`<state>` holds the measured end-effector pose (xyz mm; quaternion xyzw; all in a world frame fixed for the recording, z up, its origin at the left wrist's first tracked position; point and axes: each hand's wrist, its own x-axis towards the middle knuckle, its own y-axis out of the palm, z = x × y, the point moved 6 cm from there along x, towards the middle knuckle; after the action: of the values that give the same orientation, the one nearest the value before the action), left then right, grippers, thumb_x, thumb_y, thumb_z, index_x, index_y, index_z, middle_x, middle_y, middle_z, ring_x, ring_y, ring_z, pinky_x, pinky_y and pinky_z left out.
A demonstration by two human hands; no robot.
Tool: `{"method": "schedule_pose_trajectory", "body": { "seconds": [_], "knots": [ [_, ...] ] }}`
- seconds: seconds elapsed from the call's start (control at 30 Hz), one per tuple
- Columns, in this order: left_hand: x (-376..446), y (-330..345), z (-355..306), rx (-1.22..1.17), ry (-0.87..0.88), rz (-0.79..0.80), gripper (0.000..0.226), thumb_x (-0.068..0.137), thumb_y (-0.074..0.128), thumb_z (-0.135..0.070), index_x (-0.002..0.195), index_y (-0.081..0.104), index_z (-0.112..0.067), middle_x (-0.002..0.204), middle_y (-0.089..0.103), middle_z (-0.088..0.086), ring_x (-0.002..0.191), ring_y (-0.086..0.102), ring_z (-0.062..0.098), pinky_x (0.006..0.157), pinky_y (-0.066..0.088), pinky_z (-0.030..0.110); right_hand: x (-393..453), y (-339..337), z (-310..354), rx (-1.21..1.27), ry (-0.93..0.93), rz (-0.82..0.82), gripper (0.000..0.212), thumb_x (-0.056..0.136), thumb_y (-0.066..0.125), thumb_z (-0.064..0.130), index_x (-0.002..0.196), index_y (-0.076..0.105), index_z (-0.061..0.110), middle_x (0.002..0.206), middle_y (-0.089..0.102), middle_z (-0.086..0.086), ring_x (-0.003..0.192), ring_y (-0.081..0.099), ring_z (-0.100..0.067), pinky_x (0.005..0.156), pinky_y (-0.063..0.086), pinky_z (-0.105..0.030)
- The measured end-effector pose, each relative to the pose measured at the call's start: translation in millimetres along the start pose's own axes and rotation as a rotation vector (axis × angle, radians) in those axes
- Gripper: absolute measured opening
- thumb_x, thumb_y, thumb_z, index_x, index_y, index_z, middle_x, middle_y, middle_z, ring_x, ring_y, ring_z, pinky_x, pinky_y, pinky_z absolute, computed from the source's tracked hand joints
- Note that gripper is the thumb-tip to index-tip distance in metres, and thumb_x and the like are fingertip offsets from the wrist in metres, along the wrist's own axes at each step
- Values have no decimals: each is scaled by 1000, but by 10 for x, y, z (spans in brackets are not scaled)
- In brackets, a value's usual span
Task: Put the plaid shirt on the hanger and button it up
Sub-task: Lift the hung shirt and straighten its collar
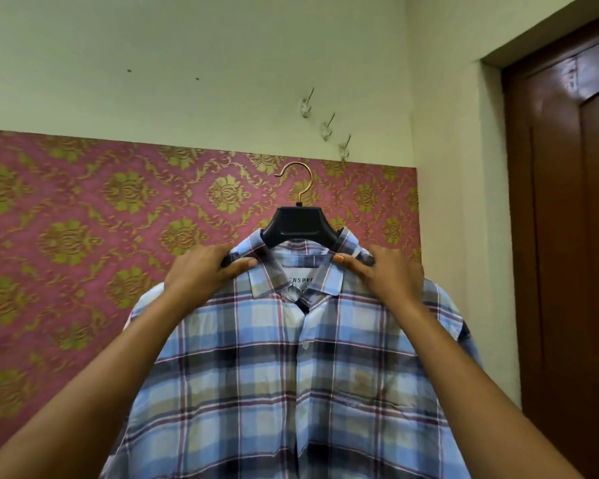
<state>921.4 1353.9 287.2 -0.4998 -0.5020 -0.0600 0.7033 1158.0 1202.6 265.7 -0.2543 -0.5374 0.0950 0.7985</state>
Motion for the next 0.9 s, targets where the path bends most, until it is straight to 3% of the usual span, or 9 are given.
{"method": "schedule_pose_trajectory", "body": {
  "seconds": [0.23,0.47,0.63,0.9],
  "knots": [
    [962,542,-43,134,-34,-88,61,68,27,-75,63,44,-16,57,48,6,57,47,28,48,27,31,1061,535,-417,-62,-101,-49,67,70,39,80,53,38,15,50,38,0,43,33,-15,43,19,-25],
    [1972,986,-17,212,-85,-82,65,70,27,-78,66,48,-16,63,54,5,62,53,26,51,34,31,2159,1139,-779,-8,-158,-63,73,69,35,83,56,46,13,55,46,-3,44,36,-16,43,22,-23],
    [2721,975,68,268,-124,-122,58,81,39,-70,64,47,-15,62,51,6,58,50,24,50,31,29,2953,1364,-749,49,-211,-108,70,68,34,84,52,35,15,51,38,-1,44,36,-17,43,18,-23],
    [3800,607,206,353,-63,-245,61,79,35,-75,61,47,-18,67,50,3,71,53,28,59,37,32,4000,1328,-565,15,-259,-294,79,69,23,85,61,51,11,59,46,-4,52,40,-18,49,24,-28]
  ]
}}
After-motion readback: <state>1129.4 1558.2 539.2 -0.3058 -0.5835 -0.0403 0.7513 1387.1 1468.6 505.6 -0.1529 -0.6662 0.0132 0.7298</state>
